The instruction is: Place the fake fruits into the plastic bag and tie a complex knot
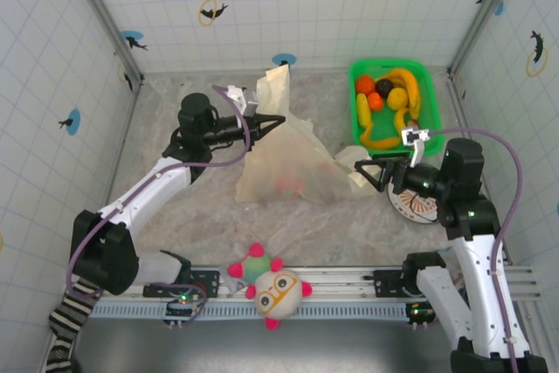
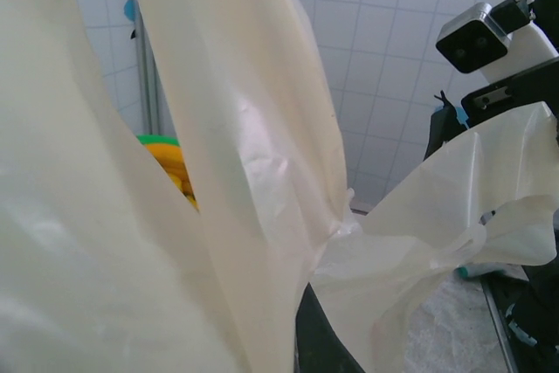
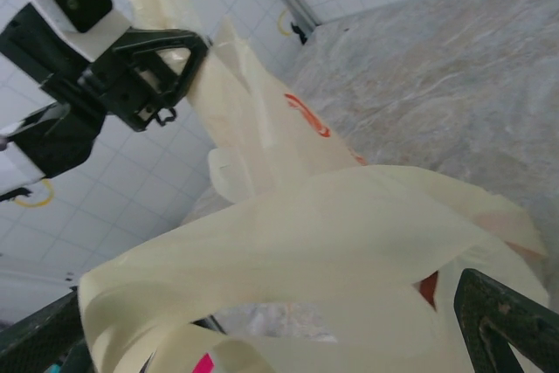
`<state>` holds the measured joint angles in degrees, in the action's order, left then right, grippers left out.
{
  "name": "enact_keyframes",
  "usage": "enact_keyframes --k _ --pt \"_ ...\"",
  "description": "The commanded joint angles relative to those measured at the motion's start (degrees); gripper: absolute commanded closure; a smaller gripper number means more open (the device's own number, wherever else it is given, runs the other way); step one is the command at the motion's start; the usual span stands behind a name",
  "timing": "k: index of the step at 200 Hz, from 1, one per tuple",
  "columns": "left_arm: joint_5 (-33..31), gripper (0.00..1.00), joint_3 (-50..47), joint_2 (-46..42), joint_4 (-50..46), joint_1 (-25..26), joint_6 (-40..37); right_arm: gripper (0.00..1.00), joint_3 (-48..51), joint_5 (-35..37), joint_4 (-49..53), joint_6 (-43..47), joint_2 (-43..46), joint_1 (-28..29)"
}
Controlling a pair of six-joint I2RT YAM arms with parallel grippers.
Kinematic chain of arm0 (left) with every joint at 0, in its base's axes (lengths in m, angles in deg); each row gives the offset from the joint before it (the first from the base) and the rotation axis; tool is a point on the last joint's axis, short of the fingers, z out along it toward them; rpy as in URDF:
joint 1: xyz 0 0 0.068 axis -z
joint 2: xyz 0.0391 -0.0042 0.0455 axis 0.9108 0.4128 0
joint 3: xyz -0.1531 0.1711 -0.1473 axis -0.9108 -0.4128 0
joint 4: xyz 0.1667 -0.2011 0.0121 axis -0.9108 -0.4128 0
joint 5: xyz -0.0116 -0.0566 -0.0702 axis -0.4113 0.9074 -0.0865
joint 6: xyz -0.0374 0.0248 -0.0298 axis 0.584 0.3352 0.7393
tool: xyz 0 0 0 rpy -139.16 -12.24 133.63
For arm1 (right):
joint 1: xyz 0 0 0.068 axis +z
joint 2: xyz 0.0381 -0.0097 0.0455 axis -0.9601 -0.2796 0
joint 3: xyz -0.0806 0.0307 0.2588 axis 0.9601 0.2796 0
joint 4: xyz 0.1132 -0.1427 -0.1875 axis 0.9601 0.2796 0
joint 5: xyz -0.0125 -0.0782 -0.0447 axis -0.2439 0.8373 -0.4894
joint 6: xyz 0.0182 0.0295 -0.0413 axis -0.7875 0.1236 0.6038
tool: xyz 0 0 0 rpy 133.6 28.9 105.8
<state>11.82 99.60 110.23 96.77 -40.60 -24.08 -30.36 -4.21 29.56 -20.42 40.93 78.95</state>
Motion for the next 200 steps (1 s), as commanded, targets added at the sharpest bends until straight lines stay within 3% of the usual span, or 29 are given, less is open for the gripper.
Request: enact_keyframes --k 1,51,85,121,156,177,200 --pt "0.5 1.0 1.2 0.6 -0.5 -0.4 -0.8 0.01 1.5 -6.6 -4.8 -2.3 1.7 0.7" --pt "0.1 1.0 1.1 0.2 -0.9 -0.4 -1.1 0.04 4.8 -5.9 -14.2 -7.9 2.4 10.5" --pt "-0.2 1.0 1.3 0.0 -0.9 -0.4 -1.2 0.18 2.6 -4.2 -12.9 -5.9 -0.4 16.0" --pt "0.0 1.0 0.9 -0.4 -1.3 -0.7 -1.7 0.35 1.0 -2.5 -25.5 -12.5 -2.9 18.6" --pt "0.7 1.0 0.2 -1.6 -1.3 -1.3 -1.7 0.64 -9.0 0.0 -25.4 -9.5 -8.2 18.8" --pt "1.8 1.0 -0.7 -3.3 -0.9 -2.4 -1.5 0.9 -20.1 3.1 -21.7 -5.6 -13.8 18.8" --pt "3.4 1.0 -1.3 -5.1 0.1 -4.3 -0.8 0.99 -29.8 4.5 -21.5 -4.7 -20.6 18.5"
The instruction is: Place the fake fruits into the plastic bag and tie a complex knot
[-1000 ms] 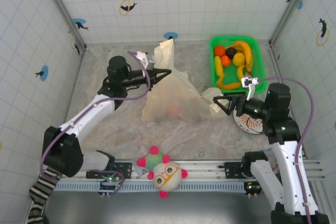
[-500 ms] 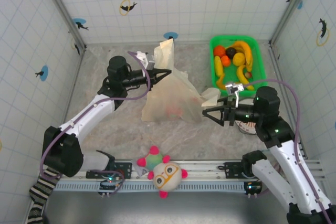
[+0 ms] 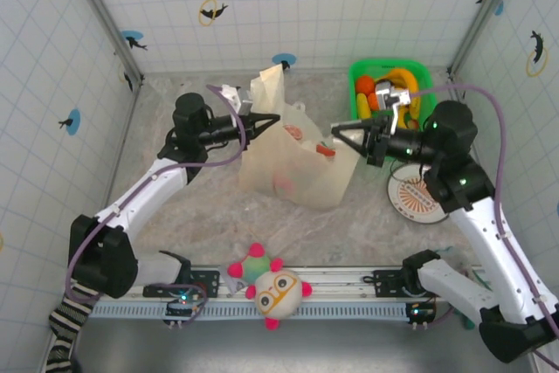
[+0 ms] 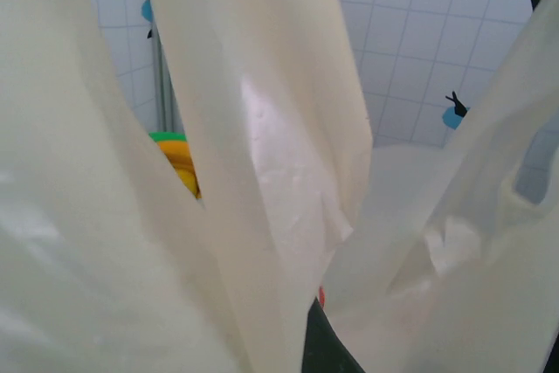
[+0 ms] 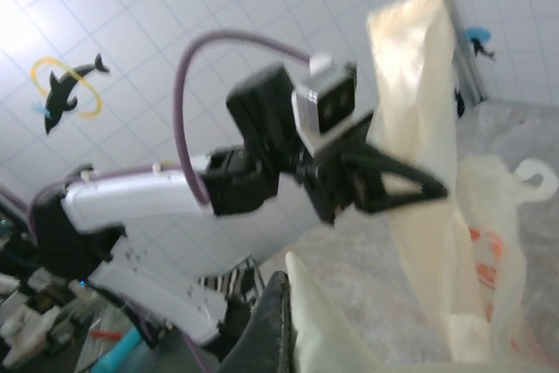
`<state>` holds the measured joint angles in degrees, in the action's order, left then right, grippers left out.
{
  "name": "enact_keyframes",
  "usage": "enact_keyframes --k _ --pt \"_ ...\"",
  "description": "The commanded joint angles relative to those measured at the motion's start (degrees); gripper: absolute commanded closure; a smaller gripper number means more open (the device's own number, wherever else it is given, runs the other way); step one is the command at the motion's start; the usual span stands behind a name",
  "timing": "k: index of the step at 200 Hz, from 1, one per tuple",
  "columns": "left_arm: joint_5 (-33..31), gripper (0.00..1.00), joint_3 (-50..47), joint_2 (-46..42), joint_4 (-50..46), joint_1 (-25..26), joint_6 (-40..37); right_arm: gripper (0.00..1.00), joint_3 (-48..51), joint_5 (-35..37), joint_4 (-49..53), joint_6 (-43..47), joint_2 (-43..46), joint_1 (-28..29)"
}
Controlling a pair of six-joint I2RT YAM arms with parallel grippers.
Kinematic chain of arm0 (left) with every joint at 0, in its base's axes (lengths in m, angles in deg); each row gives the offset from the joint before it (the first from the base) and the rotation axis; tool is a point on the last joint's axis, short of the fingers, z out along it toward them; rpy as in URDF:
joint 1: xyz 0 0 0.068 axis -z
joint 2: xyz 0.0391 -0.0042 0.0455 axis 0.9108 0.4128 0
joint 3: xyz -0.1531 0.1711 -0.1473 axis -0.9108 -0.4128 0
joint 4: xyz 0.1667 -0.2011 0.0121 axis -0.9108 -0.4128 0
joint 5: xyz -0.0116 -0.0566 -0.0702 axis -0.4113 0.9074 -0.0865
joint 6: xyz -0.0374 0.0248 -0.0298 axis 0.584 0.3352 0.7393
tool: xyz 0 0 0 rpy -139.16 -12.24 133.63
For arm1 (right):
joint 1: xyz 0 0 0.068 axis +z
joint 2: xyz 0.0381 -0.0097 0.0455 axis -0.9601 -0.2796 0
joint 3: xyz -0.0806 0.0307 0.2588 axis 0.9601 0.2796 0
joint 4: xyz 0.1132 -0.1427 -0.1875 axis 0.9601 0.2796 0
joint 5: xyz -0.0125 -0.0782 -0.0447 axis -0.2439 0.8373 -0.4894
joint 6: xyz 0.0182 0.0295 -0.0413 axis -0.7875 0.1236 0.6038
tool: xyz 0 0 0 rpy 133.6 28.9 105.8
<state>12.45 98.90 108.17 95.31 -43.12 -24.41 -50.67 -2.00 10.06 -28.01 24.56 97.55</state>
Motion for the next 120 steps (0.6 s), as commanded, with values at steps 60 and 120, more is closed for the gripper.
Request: enact_keyframes --k 60,120 --pt "5.9 1.0 0.3 -4.7 1.3 -4.3 0.0 0.98 -14.7 5.8 -0.2 4.3 -10.9 -3.6" --pt "6.8 1.0 -2.2 -2.5 3.1 -4.3 0.9 0.93 0.1 9.4 -3.4 4.1 -7.5 -5.3"
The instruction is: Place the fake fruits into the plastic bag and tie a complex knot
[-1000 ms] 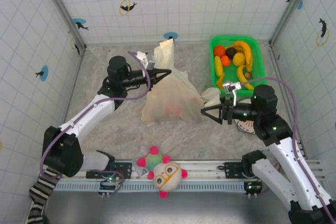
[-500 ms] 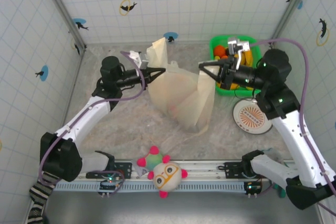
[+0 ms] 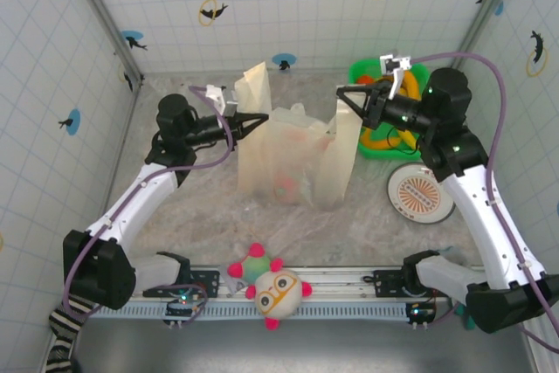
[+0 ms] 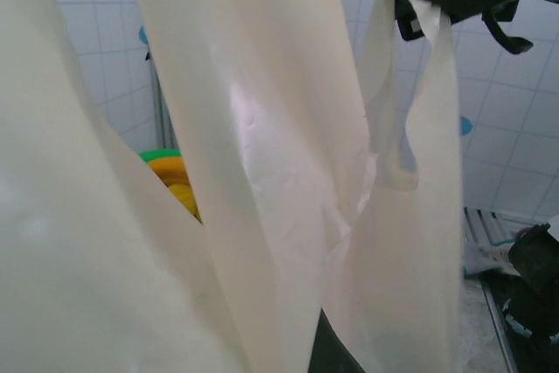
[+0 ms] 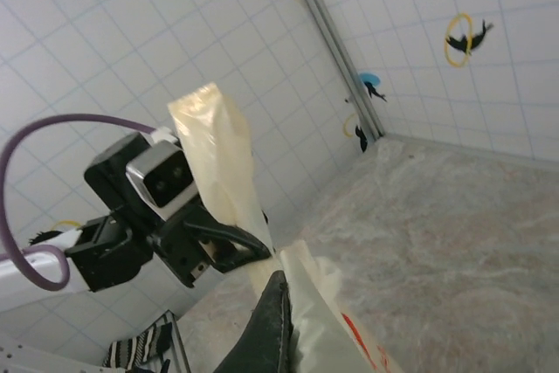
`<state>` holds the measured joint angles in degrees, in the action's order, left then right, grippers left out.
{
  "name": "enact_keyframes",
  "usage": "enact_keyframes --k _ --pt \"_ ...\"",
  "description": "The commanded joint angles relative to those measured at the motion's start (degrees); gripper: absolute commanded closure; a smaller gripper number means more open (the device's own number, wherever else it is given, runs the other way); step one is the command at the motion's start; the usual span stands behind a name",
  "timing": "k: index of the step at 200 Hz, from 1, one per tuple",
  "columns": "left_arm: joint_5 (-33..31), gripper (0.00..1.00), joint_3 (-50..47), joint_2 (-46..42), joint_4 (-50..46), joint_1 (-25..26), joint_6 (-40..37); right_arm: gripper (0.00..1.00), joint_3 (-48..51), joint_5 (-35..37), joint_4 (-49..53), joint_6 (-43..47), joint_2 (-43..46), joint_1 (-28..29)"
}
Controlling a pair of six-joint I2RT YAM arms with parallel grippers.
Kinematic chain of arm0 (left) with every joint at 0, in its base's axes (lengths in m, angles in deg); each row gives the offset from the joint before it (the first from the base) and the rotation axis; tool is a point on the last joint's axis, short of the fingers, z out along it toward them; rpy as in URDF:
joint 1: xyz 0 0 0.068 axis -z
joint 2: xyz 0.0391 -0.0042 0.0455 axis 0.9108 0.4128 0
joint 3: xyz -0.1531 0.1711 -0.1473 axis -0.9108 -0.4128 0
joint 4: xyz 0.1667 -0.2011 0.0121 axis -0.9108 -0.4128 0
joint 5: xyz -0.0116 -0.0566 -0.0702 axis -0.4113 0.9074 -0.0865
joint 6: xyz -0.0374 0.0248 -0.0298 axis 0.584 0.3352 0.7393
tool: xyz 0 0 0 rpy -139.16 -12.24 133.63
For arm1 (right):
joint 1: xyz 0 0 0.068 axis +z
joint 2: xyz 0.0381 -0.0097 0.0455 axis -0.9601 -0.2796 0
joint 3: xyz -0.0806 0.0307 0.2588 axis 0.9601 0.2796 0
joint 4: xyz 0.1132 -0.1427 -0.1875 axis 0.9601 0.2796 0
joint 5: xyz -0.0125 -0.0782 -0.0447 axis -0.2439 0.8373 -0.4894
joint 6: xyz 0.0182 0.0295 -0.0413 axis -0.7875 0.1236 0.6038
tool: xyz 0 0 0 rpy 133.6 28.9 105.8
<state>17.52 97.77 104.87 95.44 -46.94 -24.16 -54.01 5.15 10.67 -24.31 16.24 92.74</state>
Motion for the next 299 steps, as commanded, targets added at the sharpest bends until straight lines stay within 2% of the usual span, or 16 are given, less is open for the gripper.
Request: enact_keyframes --k 1,48,70,84,121,164,184,197,236,267,280,299 --pt "1.7 1.0 -1.2 0.9 3.0 -0.5 0.7 0.93 3.5 2.3 -3.9 0.4 0.8 -0.5" --pt "2.1 1.0 -0.5 2.7 2.5 -0.5 -0.6 0.9 0.8 2.4 -2.7 1.9 -2.8 -1.9" --pt "2.4 1.0 1.0 2.1 1.3 -0.4 -0.7 1.0 -4.2 0.6 -1.0 1.1 -3.7 -2.3" --pt "2.4 1.0 1.4 1.6 1.2 -0.5 -0.7 1.0 -6.0 0.2 -1.8 0.7 -3.4 -2.2" --pt "2.1 1.0 1.1 2.7 1.1 -0.5 -0.6 1.0 -5.3 0.3 -2.0 0.5 -3.6 -3.1" --pt "4.1 1.0 0.3 5.6 3.8 -0.4 1.4 0.97 0.5 1.2 -2.3 1.4 -2.8 -4.2" --pt "5.1 1.0 0.6 6.2 4.2 -0.5 1.4 0.88 1.1 1.0 -2.1 2.1 -1.9 -5.6" --pt "5.9 1.0 1.1 6.8 4.1 -0.4 1.4 0.78 1.2 0.1 -1.2 2.8 -1.4 -6.6" --pt "7.0 1.0 1.8 7.2 2.5 -0.4 0.2 0.43 2.7 -1.6 9.2 8.6 4.7 -12.5" --pt "7.4 1.0 2.8 7.4 -0.4 -0.5 -1.8 0.16 4.1 -0.9 16.4 14.3 12.6 -20.3" --pt "7.8 1.0 3.2 7.7 -1.1 -0.5 -2.1 0.1 2.8 0.7 18.0 15.5 14.9 -23.1" --pt "8.2 1.0 3.7 7.7 -1.9 -0.4 -2.9 0.07 -1.5 0.8 19.3 16.0 15.2 -24.7"
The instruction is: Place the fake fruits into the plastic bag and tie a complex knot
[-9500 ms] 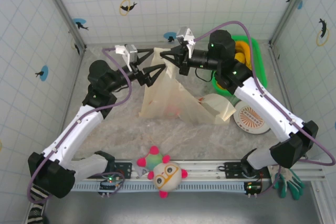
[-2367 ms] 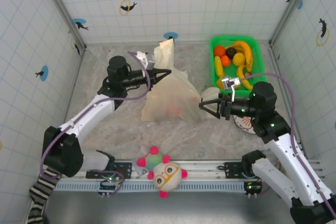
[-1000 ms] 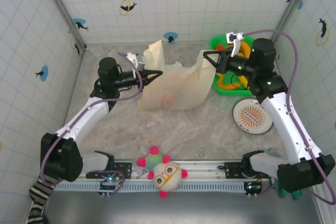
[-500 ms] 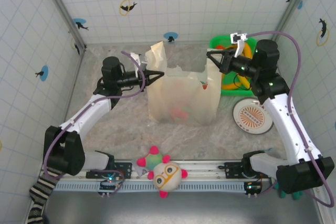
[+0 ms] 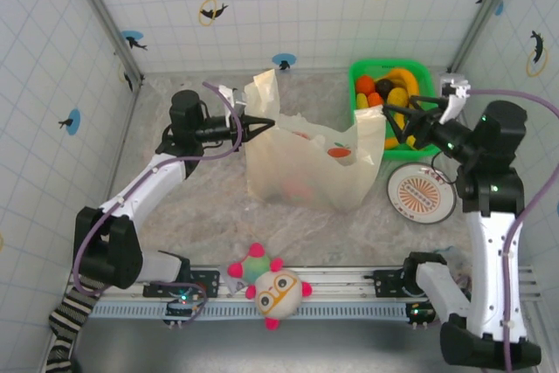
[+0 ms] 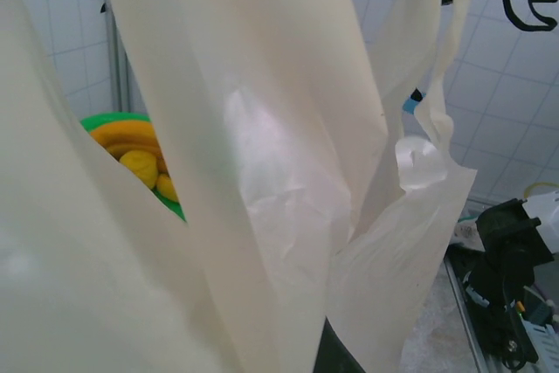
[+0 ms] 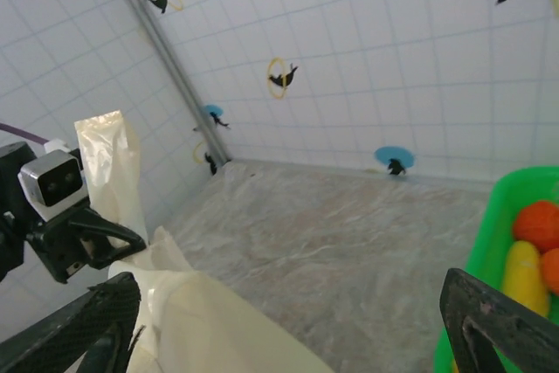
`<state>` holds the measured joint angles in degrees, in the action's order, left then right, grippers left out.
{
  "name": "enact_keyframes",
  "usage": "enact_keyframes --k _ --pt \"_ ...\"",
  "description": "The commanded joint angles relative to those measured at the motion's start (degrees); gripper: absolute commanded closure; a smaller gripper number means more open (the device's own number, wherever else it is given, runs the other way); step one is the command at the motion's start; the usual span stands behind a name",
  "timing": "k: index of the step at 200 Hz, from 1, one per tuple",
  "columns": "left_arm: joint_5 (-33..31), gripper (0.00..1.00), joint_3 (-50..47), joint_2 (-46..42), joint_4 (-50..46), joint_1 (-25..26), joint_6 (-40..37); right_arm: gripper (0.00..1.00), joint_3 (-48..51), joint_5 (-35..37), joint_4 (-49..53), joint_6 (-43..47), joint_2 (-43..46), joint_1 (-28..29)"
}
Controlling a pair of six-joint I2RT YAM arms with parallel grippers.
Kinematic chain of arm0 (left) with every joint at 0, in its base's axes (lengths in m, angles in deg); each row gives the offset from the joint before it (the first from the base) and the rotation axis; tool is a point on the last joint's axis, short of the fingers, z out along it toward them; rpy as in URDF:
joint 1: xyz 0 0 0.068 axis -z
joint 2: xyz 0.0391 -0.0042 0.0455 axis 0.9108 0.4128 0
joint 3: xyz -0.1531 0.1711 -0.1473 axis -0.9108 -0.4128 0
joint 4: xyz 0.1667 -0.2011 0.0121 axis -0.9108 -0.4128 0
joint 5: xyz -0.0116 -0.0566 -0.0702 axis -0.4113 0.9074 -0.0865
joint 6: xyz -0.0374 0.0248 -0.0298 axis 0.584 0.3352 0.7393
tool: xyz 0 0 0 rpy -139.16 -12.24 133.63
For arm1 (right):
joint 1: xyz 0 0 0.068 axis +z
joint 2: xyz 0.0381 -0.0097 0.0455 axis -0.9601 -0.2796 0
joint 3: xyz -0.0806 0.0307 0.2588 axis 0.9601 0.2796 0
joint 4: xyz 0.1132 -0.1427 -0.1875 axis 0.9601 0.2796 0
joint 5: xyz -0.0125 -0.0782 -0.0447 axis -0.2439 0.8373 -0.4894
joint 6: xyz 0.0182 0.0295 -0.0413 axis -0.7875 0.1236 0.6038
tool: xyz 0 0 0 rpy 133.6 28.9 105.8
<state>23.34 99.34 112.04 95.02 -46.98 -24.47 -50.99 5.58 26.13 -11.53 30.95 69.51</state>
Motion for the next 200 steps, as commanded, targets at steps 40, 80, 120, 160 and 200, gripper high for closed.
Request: enact_keyframes --k 40,80,120,160,200 --pt "3.7 1.0 2.4 0.2 -1.9 0.3 -3.8 0.01 -13.6 1.5 7.4 11.1 -4.9 13.5" --pt "4.9 1.0 3.1 0.2 -3.5 1.4 -5.7 0.01 -23.7 5.3 14.2 24.6 -19.2 30.5" --pt "5.3 1.0 3.5 -0.4 -6.2 1.9 -8.1 0.01 -36.8 3.5 18.1 31.7 -34.6 35.8" --pt "5.3 1.0 3.8 0.1 -6.5 2.4 -8.4 0.02 -44.7 -0.3 19.4 32.9 -44.0 37.7" --pt "5.2 1.0 4.0 0.3 -6.7 2.8 -8.5 0.13 -46.6 -2.3 13.6 28.1 -48.6 39.2"
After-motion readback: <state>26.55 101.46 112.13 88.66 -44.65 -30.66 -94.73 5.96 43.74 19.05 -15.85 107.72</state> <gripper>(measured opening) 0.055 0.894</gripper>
